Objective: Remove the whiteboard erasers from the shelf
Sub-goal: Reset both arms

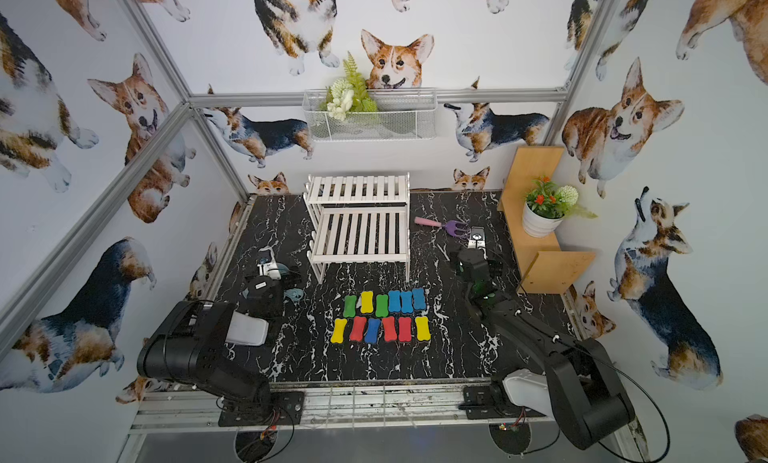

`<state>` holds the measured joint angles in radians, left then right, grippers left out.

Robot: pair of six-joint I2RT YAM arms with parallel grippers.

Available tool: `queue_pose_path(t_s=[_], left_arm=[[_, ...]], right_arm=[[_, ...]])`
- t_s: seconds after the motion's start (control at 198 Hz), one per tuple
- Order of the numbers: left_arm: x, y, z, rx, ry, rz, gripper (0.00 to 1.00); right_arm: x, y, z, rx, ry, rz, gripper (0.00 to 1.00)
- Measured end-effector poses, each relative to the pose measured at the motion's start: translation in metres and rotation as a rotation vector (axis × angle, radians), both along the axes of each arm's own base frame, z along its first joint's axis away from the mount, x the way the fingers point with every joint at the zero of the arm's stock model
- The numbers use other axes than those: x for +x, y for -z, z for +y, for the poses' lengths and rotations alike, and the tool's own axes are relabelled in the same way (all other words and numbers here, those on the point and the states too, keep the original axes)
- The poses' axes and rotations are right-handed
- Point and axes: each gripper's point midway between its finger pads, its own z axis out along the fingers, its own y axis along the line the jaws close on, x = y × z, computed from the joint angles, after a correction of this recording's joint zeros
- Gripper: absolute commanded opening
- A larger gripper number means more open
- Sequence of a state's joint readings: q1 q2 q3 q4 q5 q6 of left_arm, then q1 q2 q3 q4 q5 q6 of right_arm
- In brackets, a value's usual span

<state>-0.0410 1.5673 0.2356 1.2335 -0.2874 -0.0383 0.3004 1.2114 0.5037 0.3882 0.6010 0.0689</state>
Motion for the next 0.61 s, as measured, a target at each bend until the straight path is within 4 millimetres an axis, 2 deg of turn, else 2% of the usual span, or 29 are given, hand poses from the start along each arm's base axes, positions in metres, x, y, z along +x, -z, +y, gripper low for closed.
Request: queue_pose_path(t_s=[0.126, 0.242, 0.328, 0.464, 0.605], left_arm=[[0.001, -0.001, 0.000, 0.001, -0.001, -0.002, 1.00], [0.001, -0.001, -0.001, 0.001, 0.000, -0.002, 1.00], [0.001, -0.001, -0.001, 0.001, -0.003, -0.002, 1.00], [0.001, -0.001, 0.000, 0.002, -0.005, -0.003, 1.00], [0.001, -0.001, 0.000, 0.002, -0.005, -0.002, 1.00]], right_arm=[[0.002, 0.023, -0.014, -0.019, -0.006, 0.013, 1.00], [-0.007, 0.040, -0.024, -0.024, -0.018, -0.008, 1.00], [-0.010, 0.041, -0.030, -0.016, -0.033, -0.044, 1.00], [-0.005, 0.032, -0.031, 0.012, -0.059, -0.114, 1.00], [-0.012, 0.052, -0.035, 0.028, -0.058, -0.112, 1.00]])
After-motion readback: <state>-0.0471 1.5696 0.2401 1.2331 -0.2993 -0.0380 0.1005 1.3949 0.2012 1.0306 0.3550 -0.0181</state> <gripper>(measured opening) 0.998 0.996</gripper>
